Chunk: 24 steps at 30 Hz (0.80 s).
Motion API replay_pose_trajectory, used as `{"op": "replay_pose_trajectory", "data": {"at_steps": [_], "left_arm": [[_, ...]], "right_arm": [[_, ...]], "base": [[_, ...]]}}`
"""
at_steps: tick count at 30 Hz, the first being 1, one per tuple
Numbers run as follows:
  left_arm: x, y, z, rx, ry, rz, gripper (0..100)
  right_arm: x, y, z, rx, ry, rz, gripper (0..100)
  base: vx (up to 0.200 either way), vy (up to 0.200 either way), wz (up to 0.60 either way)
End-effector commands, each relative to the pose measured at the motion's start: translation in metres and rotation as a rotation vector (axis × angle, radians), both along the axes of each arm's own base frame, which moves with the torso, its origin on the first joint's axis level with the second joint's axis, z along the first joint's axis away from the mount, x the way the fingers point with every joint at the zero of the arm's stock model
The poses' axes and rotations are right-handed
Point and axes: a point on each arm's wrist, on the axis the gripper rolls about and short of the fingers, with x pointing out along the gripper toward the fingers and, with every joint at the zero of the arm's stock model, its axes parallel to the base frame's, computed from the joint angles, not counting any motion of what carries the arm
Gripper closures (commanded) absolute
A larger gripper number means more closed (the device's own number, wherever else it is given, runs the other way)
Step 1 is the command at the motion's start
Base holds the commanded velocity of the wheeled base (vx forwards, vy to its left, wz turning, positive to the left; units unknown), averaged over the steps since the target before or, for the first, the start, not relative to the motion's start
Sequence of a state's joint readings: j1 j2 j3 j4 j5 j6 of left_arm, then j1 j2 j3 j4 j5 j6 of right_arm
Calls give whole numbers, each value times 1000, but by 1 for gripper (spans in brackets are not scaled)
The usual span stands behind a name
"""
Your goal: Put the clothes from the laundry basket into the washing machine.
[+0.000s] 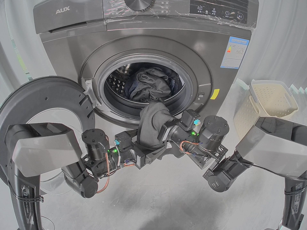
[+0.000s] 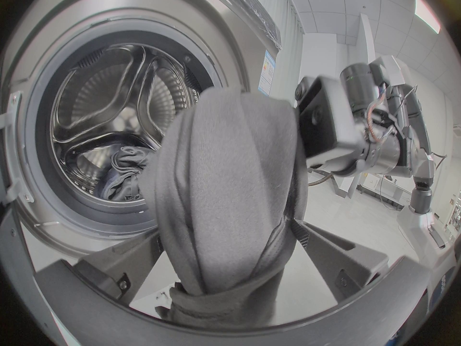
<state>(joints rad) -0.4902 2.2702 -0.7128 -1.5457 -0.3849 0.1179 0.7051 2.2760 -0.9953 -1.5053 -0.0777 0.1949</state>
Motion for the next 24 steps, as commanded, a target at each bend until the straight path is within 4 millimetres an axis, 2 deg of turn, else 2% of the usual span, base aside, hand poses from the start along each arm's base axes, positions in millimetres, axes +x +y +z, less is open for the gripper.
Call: {"op": "replay_pose_trajectory", "data": {"at_steps": [1,7,23,24], "left_arm": [[18,-12,-23,5,11,1,0],[41,-19,-22,-33,-45,64,0],[77,-32,-27,-102,-91,161,0],[78,-32,-29,-102,-89,175,100]], "right_arm": [[-3,4,2,5,-5,11,100],[-7,8,2,5,-3,22,100],[-20,16,4,26,12,46,100],[-22,17,4,28,13,49,100]], "base": [[0,0,0],[0,0,0],[0,0,0],[0,0,0]]}}
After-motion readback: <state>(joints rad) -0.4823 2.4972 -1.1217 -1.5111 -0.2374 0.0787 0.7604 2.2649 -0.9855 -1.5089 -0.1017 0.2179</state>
